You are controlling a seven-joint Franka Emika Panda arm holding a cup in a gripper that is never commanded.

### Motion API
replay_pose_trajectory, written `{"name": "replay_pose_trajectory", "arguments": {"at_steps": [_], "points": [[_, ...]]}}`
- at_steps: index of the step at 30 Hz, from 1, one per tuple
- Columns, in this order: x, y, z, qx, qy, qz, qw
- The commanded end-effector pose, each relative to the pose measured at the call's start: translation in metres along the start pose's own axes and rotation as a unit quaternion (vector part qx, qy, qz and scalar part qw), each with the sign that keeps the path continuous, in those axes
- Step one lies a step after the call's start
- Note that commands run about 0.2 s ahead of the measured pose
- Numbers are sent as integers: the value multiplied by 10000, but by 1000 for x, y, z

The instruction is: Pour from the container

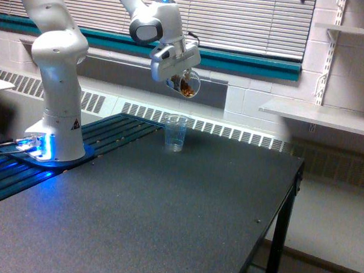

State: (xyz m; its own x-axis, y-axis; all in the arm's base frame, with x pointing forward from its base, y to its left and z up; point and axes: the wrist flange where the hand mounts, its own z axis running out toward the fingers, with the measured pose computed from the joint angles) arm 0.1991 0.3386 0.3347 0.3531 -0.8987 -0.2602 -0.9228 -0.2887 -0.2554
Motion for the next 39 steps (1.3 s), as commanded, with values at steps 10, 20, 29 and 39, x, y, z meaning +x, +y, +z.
{"name": "replay_pose_trajectory", "arguments": {"at_steps": [10,20,29,39], "points": [[5,19,12,-96,-29,225,9997],[13,33,18,-167,-95,373,9991],[20,37,22,-183,-95,398,9990],[23,35,21,-168,-142,327,9992]]}}
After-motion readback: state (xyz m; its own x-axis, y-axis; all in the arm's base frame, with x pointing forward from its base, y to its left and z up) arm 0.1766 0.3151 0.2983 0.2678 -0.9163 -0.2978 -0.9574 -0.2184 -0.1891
